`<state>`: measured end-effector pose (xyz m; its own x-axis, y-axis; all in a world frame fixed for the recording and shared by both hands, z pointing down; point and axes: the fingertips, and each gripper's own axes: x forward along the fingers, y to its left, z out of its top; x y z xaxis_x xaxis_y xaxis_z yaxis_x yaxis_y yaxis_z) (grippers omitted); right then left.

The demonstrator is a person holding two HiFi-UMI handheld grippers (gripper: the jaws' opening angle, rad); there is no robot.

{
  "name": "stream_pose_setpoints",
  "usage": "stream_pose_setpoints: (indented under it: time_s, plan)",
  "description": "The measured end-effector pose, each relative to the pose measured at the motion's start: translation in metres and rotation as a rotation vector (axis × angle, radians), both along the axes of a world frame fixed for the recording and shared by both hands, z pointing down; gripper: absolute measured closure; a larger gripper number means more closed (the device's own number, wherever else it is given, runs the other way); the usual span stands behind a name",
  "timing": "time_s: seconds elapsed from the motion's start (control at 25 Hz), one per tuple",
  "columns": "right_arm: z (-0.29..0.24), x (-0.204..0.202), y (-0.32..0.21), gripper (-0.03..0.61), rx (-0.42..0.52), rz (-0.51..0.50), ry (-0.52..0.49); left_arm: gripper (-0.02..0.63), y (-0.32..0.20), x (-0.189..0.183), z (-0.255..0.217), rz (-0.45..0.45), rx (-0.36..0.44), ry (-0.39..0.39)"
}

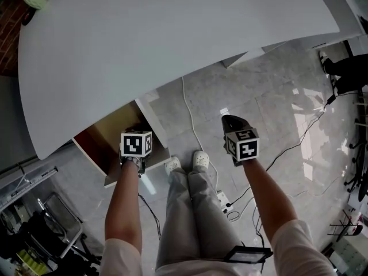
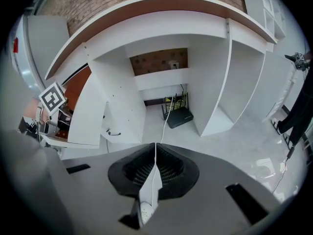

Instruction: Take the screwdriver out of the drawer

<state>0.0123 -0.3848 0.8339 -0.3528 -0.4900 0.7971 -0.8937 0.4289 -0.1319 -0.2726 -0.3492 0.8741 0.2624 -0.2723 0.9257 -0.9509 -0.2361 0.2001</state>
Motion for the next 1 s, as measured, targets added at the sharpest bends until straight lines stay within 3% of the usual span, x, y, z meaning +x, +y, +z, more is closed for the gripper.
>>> stream_pose_setpoints:
  time_s: [0.16, 0.48, 0.64, 1.0]
  plan:
    - [0.003, 0.000, -0.006, 0.557, 0.006, 0.001, -0.006, 0.525, -0.004, -0.002, 0.008, 0.005, -0.006, -0.034]
    - [0.009, -0.002, -0.007, 0.557, -0.011, -0.009, -0.006, 0.540, -0.006, -0.004, 0.008, -0.016, -0.002, -0.026]
    - [0.005, -0.003, -0.004, 0.557, -0.010, -0.012, -0.007, 0.551, -0.006, -0.005, 0.007, -0.064, -0.009, -0.025]
    - [-0.029, -0.009, 0.000, 0.557, 0.027, -0.085, 0.021, 0.552, 0.008, -0.008, -0.022, -0.065, 0.006, -0.025]
